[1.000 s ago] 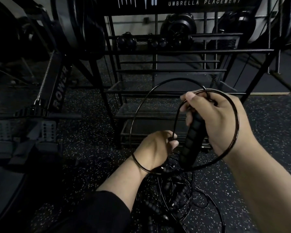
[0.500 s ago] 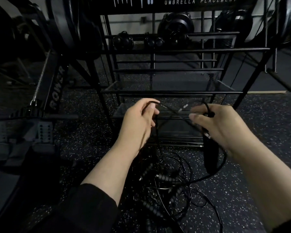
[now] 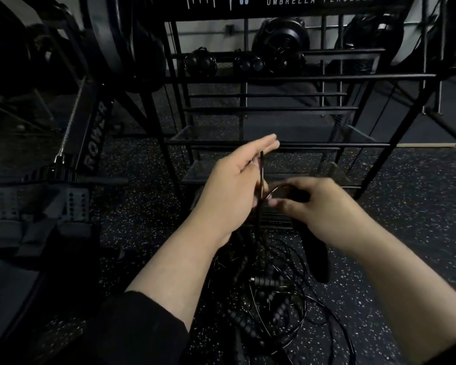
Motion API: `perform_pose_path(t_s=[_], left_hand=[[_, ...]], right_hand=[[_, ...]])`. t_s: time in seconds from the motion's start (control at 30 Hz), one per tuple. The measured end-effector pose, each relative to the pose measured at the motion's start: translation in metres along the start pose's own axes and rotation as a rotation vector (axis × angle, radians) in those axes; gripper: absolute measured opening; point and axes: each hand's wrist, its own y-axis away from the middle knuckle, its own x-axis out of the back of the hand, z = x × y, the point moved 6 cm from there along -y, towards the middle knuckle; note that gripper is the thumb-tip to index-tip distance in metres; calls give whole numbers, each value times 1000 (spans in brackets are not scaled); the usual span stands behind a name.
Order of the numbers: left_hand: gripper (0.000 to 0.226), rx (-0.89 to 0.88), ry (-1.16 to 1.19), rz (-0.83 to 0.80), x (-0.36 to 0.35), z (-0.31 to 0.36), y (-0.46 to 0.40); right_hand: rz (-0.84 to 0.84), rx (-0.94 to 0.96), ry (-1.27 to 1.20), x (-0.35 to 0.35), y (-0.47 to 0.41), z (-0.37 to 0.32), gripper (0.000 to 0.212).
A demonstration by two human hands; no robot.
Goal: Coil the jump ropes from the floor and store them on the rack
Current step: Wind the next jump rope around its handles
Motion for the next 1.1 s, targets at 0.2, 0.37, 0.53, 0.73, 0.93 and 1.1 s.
perform_pose_path(t_s=[0.2,0.37,0.53,0.73,0.93,1.1], left_hand=[[54,-62,111,-16,-8,6,2],[55,-109,137,-36,-4,12,5],[60,-102,97,5,3,10,-1],[71,99,265,-15,4,-16,-3],[36,152,124,-114,-11,-36,-11],[33,285,17,-284,-33,-72,-4]], right_hand=[[-162,34,-81,-25,2,-8,18],[-127,42,10,-21,4,-9,8],[134,56,-11,2,4,-14,12],[315,161,-105,27,11,-36,15],[363,166,-311,42,17,-41,13],[386,153,-459,46,19,-42,10]])
